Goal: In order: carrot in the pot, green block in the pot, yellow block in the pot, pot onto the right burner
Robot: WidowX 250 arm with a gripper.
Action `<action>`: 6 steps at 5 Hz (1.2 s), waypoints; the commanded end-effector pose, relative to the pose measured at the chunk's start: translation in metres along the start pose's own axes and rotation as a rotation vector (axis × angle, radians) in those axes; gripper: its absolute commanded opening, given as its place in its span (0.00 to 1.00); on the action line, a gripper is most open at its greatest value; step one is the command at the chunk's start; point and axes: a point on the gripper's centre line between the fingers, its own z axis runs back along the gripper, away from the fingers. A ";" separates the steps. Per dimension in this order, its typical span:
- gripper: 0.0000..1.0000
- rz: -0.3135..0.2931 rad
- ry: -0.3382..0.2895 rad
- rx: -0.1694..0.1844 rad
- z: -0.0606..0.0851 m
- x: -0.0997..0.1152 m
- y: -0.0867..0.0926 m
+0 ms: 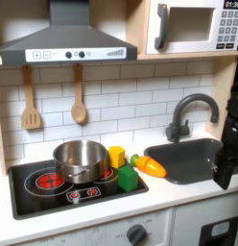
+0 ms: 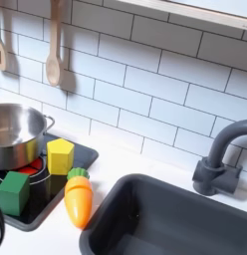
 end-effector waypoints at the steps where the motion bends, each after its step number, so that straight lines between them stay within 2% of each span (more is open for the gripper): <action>1: 1.00 0.000 0.000 0.000 0.000 0.000 0.000; 3: 1.00 -0.041 0.003 0.011 -0.013 0.030 0.007; 4: 1.00 -0.049 0.029 -0.003 -0.024 0.045 0.007; 5: 1.00 -0.082 0.026 -0.005 -0.030 0.066 0.006; 6: 1.00 -0.057 0.002 -0.036 -0.034 0.090 0.002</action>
